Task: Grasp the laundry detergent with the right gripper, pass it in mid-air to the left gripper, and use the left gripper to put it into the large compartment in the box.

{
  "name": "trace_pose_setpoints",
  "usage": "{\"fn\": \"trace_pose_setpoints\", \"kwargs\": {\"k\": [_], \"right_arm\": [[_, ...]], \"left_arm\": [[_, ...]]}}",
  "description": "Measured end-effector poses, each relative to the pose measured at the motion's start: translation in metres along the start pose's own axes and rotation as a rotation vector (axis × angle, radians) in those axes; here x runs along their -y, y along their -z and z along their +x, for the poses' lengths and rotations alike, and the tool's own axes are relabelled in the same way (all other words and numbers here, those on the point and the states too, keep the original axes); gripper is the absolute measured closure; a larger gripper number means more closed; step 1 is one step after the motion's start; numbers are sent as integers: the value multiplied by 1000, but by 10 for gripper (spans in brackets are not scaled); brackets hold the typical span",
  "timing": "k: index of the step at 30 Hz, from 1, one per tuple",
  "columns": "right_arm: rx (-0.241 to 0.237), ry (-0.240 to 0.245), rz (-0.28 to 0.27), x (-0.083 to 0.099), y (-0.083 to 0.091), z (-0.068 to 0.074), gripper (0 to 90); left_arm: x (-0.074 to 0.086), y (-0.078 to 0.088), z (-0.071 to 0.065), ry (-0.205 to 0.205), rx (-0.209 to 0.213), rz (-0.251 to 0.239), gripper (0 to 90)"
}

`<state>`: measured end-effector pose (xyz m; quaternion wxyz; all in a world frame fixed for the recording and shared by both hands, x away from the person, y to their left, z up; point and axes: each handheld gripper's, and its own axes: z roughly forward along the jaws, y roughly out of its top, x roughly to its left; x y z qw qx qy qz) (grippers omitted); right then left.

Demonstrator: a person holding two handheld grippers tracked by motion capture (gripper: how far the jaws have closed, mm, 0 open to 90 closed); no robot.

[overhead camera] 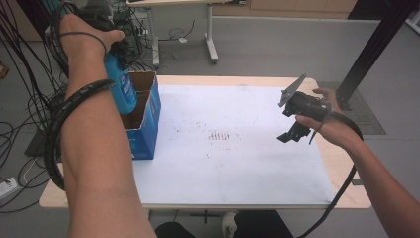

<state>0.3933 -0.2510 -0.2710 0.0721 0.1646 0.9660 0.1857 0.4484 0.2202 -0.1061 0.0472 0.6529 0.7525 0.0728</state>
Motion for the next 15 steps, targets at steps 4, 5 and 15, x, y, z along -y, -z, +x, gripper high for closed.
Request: {"fn": "trace_pose_setpoints", "kwargs": {"k": [4, 5, 15], "right_arm": [[-1, 1, -2, 0, -1, 1, 53], [-2, 2, -1, 0, -1, 1, 53], [2, 1, 7, 1, -3, 2, 53]], "left_arm": [[1, -9, 0, -2, 3, 1, 371], [1, -12, 0, -2, 3, 1, 371], [5, -43, 0, -9, 3, 23, 371]]}}
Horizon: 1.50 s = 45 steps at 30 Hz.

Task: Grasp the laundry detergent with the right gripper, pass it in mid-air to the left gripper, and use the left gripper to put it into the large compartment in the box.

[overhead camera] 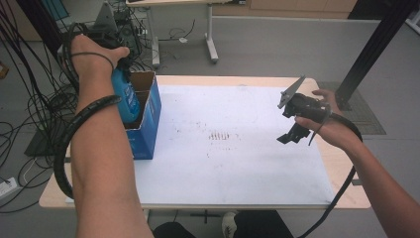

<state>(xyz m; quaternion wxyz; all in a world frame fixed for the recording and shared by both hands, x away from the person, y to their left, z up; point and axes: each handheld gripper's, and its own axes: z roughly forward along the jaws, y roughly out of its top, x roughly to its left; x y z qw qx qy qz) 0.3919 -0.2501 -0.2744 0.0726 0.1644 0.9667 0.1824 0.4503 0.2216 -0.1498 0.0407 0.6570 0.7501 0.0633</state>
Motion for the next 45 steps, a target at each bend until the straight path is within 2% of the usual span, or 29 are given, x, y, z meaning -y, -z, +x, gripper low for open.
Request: {"fn": "trace_pose_setpoints", "kwargs": {"k": [4, 18, 27, 36, 45], "right_arm": [[-1, 1, 6, -1, -1, 0, 53], [-1, 2, 15, -3, -5, 2, 54], [0, -8, 19, 0, -6, 1, 54], [-1, -8, 30, 1, -6, 0, 54], [-8, -13, 30, 3, -9, 0, 55]], "left_arm": [[2, -13, 1, -6, 10, 4, 371], [8, -56, -2, -18, 5, 8, 371], [12, -79, -6, -28, 2, 6, 371], [17, -97, -5, -36, -1, 16, 370], [21, -109, -3, -41, -2, 2, 371]]}}
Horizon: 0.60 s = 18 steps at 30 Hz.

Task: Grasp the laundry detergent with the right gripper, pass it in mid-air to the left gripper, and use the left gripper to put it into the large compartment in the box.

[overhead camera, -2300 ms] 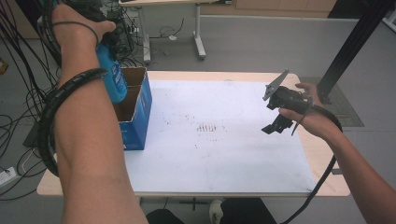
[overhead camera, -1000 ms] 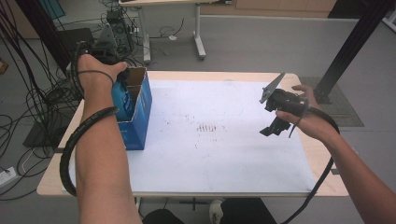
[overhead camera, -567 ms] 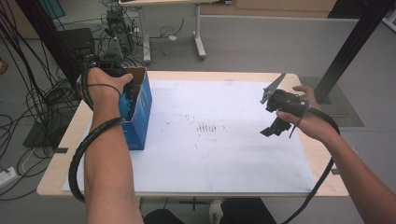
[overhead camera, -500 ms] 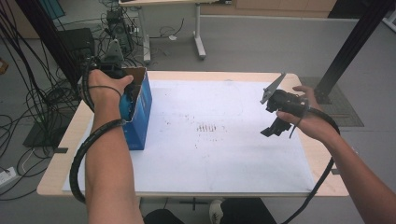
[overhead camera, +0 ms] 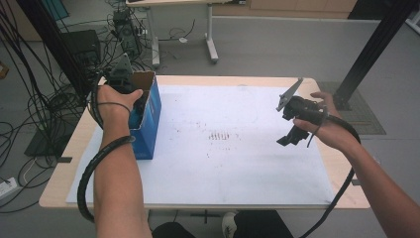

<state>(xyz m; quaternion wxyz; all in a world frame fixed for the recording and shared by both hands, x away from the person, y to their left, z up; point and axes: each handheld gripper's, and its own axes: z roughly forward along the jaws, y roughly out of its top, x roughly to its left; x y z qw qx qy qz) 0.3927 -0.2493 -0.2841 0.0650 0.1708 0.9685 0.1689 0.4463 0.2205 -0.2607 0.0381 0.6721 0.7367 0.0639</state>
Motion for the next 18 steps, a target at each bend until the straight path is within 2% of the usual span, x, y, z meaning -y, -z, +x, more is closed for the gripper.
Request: {"fn": "trace_pose_setpoints", "kwargs": {"k": [13, 18], "right_arm": [[-1, 2, 7, -1, -2, 2, 55], [2, 8, 5, -3, -3, 3, 55]], "left_arm": [[7, -17, 0, -25, -11, -7, 370], [8, -17, -1, -26, -16, -16, 369]]}}
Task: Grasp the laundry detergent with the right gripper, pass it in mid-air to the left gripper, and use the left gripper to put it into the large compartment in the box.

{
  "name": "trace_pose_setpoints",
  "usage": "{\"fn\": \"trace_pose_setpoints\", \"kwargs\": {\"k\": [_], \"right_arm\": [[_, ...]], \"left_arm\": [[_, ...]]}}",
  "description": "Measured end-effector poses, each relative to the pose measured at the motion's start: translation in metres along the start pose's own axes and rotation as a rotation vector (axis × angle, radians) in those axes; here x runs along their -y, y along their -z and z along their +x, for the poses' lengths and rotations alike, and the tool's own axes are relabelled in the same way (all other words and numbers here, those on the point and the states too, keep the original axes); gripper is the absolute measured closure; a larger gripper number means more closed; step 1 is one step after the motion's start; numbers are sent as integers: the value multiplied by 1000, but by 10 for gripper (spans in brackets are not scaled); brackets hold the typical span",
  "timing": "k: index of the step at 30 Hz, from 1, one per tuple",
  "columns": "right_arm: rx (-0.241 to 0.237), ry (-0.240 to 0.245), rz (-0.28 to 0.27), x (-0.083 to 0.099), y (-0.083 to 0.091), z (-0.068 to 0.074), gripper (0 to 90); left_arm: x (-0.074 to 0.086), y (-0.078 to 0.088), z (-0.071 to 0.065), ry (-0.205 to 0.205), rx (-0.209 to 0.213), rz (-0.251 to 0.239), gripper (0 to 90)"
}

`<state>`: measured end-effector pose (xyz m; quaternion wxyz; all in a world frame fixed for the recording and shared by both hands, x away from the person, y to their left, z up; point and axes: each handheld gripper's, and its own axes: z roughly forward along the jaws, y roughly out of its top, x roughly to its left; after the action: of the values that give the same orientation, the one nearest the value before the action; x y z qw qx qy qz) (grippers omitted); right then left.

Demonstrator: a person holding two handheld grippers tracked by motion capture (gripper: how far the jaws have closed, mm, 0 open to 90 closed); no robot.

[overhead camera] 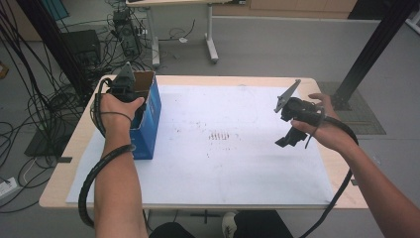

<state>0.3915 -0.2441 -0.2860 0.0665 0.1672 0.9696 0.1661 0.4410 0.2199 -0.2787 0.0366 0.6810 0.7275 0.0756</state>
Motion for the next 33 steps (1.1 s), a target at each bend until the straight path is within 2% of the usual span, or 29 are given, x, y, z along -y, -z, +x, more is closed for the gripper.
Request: {"fn": "trace_pose_setpoints", "kwargs": {"k": [8, 18, 33], "right_arm": [[2, 5, -1, -3, 1, 1, 55], [8, -4, 5, -1, 1, -4, 55], [20, 13, 15, -5, 6, -4, 55]], "left_arm": [[2, -1, 2, 11, 5, -9, 366], [0, -1, -2, 6, -6, 0, 366], [0, -1, -2, 6, -3, 3, 366]]}}
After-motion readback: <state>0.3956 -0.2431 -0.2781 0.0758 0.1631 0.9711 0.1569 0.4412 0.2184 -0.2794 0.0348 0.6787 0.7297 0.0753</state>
